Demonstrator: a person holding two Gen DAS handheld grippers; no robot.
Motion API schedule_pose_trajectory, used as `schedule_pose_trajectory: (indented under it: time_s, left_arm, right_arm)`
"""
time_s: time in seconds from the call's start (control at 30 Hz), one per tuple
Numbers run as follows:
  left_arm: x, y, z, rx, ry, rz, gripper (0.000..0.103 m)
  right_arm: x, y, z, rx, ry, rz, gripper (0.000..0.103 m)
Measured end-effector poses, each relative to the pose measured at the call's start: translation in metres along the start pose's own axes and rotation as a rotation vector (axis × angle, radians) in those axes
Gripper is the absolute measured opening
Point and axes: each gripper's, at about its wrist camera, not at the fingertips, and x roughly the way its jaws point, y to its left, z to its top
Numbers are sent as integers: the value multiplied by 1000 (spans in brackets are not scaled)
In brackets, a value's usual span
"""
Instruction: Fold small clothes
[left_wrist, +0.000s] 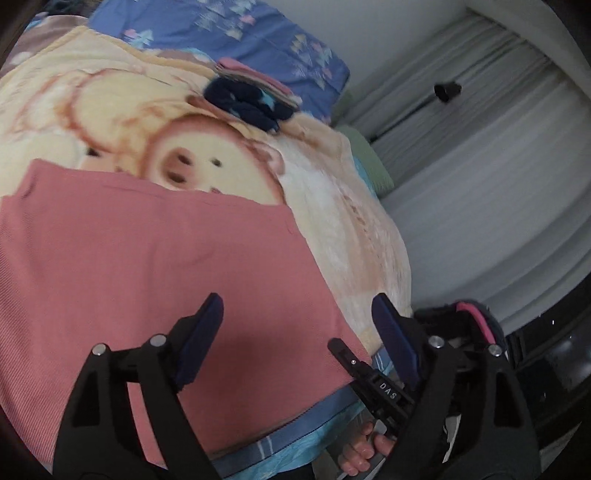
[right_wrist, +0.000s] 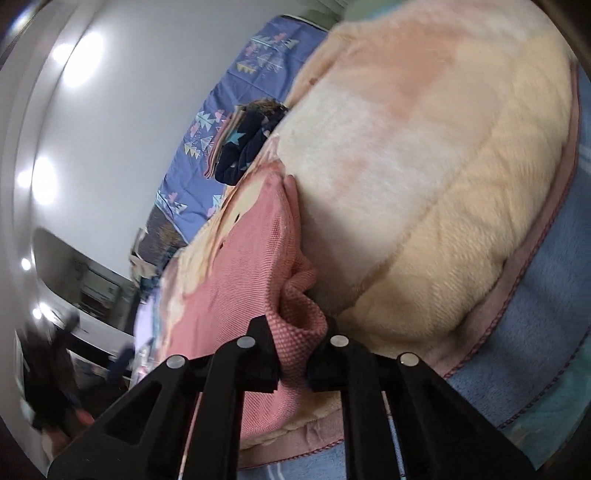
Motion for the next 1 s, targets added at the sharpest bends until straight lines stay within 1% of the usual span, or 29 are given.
schedule_pose_trajectory:
  time_s: [0.07,0.13,0.2,0.23,0.33,0.4,0.57,0.67,0.73,0.8,0.87,0.9,0.93,0.97,1.0]
  left_arm:
    - [33,-16,11,47,84,15,84]
    - [63,-26,22,70,150,52,84]
    - [86,-31,32,78,191,71,84]
    - [98,-32,37,83,211,96,84]
    - [120,-29,43,75,270,142,84]
    - [131,-29,47,82,291,177,84]
    - [151,-34,53,121,307,213,84]
    - [162,-34,58,167,296,278,81]
    - [167,-26,63,148,299,287,70]
    - [170,-16,70,108,297,282,67]
    - [171,-8,74,69,292,272,59]
    - [173,-6,75,63,297,262,49]
    - [175,-5,76,61,296,252,34]
    - [176,-5,76,60,298,244,24]
    - [177,-4,76,53,302,229,12]
  right_arm:
    - [-2,16,-3,-92,-28,-13,7]
    - [-1,30,-7,-177,-41,-26,7]
    - [2,44,-13,-252,-36,-24,7]
    - [6,49,-14,-273,-30,-21,7]
    - [11,56,-23,-317,-4,-6,7]
    - [14,58,-28,-339,12,1,7]
    - [26,62,-31,-355,42,16,7]
    - [31,62,-25,-361,44,20,7]
    - [31,60,-25,-359,49,26,7]
    - [33,59,-23,-356,51,28,7]
    - [32,61,-27,-350,58,31,7]
    - [31,61,-29,-352,58,30,7]
    - [30,61,-31,-355,58,29,7]
    - [30,61,-30,-354,59,29,7]
    - [30,61,-30,-349,61,32,7]
